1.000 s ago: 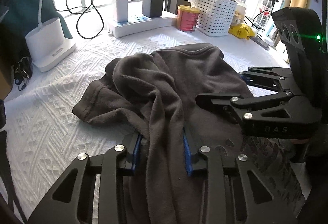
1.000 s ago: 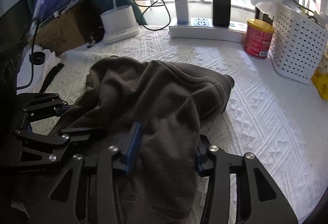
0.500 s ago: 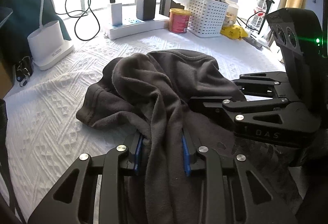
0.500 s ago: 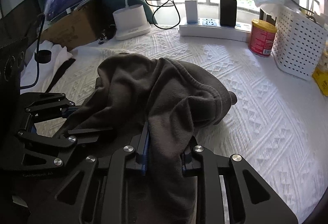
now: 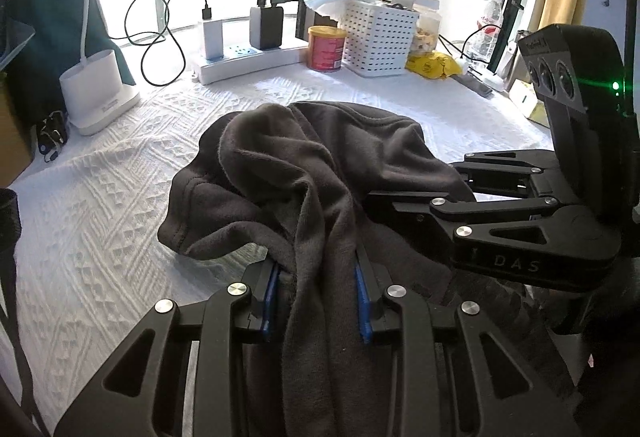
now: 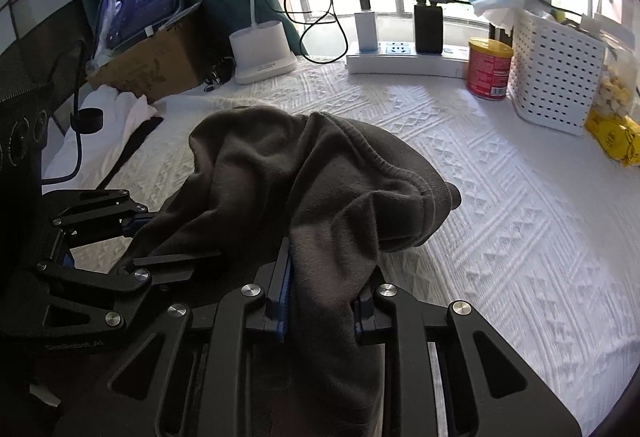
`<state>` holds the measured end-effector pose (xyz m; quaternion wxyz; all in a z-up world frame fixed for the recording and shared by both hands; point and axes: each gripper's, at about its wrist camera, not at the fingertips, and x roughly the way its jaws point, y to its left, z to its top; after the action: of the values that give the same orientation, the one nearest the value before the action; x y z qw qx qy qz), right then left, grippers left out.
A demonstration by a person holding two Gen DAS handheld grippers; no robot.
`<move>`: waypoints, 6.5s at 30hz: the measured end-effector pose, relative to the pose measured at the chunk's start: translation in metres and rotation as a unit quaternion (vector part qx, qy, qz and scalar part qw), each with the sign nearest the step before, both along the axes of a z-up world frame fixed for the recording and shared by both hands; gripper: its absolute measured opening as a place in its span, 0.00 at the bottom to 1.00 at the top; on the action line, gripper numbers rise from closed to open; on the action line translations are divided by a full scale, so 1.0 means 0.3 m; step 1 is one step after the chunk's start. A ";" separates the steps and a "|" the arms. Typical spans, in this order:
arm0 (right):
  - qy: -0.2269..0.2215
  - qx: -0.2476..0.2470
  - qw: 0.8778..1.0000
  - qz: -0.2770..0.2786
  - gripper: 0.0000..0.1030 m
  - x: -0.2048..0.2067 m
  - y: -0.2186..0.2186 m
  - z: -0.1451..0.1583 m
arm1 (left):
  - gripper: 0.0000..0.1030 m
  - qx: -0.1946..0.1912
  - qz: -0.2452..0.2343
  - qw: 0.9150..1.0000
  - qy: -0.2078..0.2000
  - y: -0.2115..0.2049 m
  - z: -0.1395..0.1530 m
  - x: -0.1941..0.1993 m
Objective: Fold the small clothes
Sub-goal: 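Grasp the shirt end with the left tool while the right tool grasps and lifts it, then lift the grey shirt high with both tools and swing it toward the white cloth, then lower the held grey shirt onto the bedspread with both tools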
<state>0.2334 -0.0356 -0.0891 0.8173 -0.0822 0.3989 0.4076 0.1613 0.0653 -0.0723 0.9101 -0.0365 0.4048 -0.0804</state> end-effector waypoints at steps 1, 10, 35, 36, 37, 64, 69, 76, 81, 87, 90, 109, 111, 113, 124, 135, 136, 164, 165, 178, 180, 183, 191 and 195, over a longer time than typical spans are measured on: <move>-0.001 0.002 1.000 -0.001 0.24 -0.006 -0.006 0.003 | 0.28 0.000 0.000 1.000 -0.002 -0.005 0.004 -0.005; -0.014 0.011 1.000 -0.011 0.24 -0.069 -0.067 0.033 | 0.28 -0.002 -0.003 1.000 -0.018 -0.048 0.041 -0.052; -0.077 0.046 0.995 -0.036 0.23 -0.254 -0.191 0.200 | 0.28 0.002 -0.023 0.995 -0.095 -0.158 0.180 -0.214; -0.081 0.047 0.995 -0.036 0.23 -0.260 -0.197 0.208 | 0.28 0.002 -0.024 0.995 -0.098 -0.160 0.187 -0.220; -0.084 0.048 0.995 -0.037 0.23 -0.265 -0.202 0.214 | 0.28 0.003 -0.024 0.995 -0.101 -0.161 0.194 -0.226; -0.181 0.082 0.979 -0.049 0.23 -0.426 -0.267 0.448 | 0.28 0.011 -0.045 0.979 -0.200 -0.185 0.373 -0.382; -0.197 0.088 0.975 -0.046 0.23 -0.443 -0.264 0.488 | 0.28 0.012 -0.044 0.975 -0.216 -0.174 0.400 -0.401; -0.220 0.095 0.970 -0.039 0.23 -0.468 -0.255 0.542 | 0.28 0.011 -0.041 0.971 -0.237 -0.150 0.432 -0.418; -0.235 0.100 0.966 -0.031 0.23 -0.488 -0.238 0.574 | 0.28 0.012 -0.034 0.968 -0.250 -0.123 0.448 -0.431; -0.253 0.107 0.961 -0.017 0.22 -0.522 -0.208 0.610 | 0.28 0.016 -0.022 0.964 -0.265 -0.086 0.468 -0.457; -0.262 0.112 0.959 -0.008 0.22 -0.536 -0.190 0.623 | 0.28 0.019 -0.014 0.962 -0.273 -0.068 0.475 -0.468; -0.297 0.141 0.942 0.065 0.22 -0.661 -0.037 0.706 | 0.28 0.034 0.046 0.949 -0.310 0.099 0.500 -0.597; -0.298 0.144 0.941 0.074 0.22 -0.675 -0.021 0.711 | 0.28 0.040 0.053 0.948 -0.312 0.117 0.501 -0.617; -0.298 0.145 0.940 0.084 0.22 -0.687 0.001 0.712 | 0.28 0.046 0.059 0.947 -0.312 0.131 0.494 -0.635; -0.288 0.159 0.935 0.131 0.22 -0.774 0.119 0.727 | 0.28 0.076 0.099 0.944 -0.305 0.224 0.475 -0.735; -0.264 0.158 0.939 0.155 0.22 -0.822 0.190 0.692 | 0.28 0.087 0.118 0.949 -0.279 0.281 0.439 -0.797; -0.262 0.157 0.940 0.154 0.22 -0.818 0.196 0.688 | 0.28 0.086 0.118 0.950 -0.277 0.282 0.433 -0.793; -0.146 0.114 0.977 0.109 0.22 -0.405 0.351 0.432 | 0.28 0.063 0.103 0.979 -0.163 0.375 0.252 -0.436; -0.142 0.113 0.978 0.108 0.22 -0.393 0.355 0.422 | 0.28 0.062 0.103 0.980 -0.159 0.382 0.244 -0.423; -0.089 0.068 0.987 0.113 0.22 -0.229 0.488 0.235 | 0.28 0.023 0.120 0.988 -0.093 0.500 0.083 -0.281; -0.080 0.063 0.989 0.110 0.22 -0.206 0.499 0.209 | 0.28 0.019 0.118 0.989 -0.086 0.512 0.065 -0.262; -0.061 0.056 0.991 0.105 0.22 -0.165 0.524 0.166 | 0.28 0.016 0.118 0.990 -0.072 0.534 0.034 -0.230; -0.023 0.035 0.995 0.096 0.22 -0.095 0.567 0.060 | 0.31 -0.010 0.134 0.991 -0.025 0.587 -0.047 -0.172; 0.008 0.027 0.996 0.080 0.22 -0.040 0.568 0.007 | 0.32 -0.030 0.138 0.990 0.006 0.619 -0.070 -0.144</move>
<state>0.2214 0.1347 -0.0869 0.7809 -0.0885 0.3867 0.4825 0.1182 0.2509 -0.0931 0.9084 -0.1202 0.3990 0.0341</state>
